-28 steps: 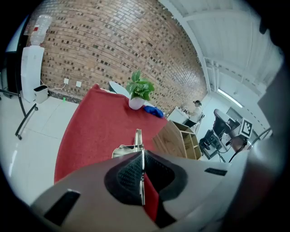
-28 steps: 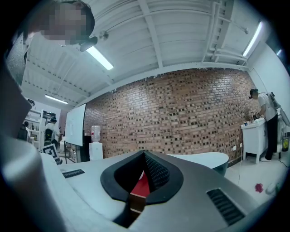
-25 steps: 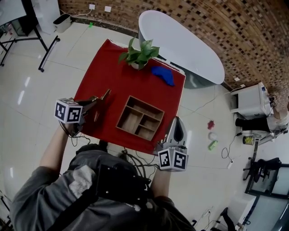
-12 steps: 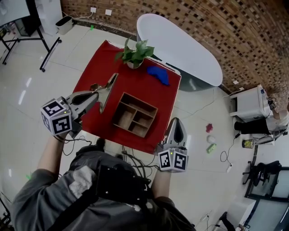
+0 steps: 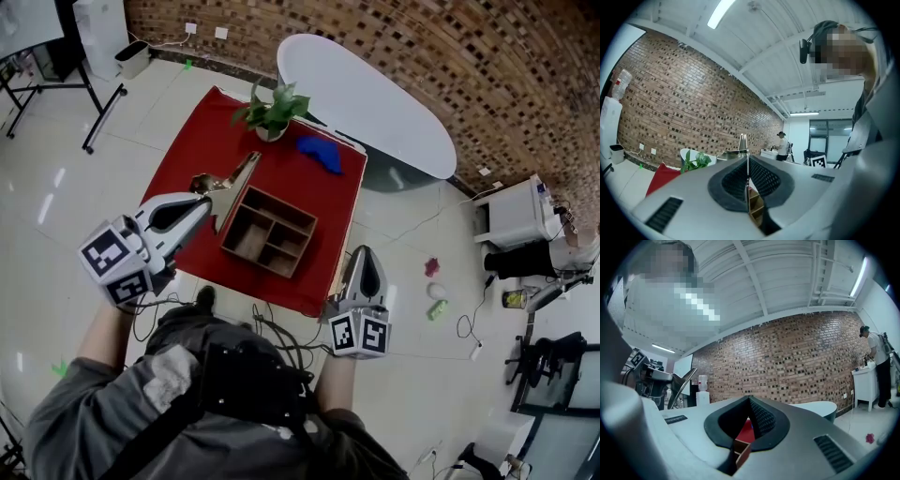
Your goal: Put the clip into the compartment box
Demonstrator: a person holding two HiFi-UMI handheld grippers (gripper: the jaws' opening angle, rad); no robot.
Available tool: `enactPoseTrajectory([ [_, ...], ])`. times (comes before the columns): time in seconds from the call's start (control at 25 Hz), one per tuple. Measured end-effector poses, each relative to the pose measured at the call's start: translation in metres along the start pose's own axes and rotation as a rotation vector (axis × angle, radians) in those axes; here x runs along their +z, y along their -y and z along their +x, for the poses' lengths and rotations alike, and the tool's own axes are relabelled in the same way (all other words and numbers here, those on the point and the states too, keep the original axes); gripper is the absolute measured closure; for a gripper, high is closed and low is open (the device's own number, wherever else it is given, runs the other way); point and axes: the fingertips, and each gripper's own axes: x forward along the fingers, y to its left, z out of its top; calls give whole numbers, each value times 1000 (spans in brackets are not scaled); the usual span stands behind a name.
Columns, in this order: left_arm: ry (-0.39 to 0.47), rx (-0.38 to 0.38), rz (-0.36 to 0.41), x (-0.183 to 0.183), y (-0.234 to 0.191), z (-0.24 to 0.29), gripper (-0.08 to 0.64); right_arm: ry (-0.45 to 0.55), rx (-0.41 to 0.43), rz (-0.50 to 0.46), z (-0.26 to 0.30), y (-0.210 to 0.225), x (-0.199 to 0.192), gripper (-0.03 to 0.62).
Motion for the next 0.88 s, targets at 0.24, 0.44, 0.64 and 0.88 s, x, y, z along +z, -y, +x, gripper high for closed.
enactPoseTrajectory([
  [0.24,43,-40,-22,2,28,2,552,3,2,-10,-15,10,5,581],
  [0.44,33,-38,-2,5,42,4,551,7,11,-8,-23,13,11,581],
  [0.64,0,-69,66,-18,59,21,551,13,-8,-3,-39,22,12,581],
  [0.88,-72,-136,105,-84,74,75,551,-3,-68,7,-63,51,4,581],
])
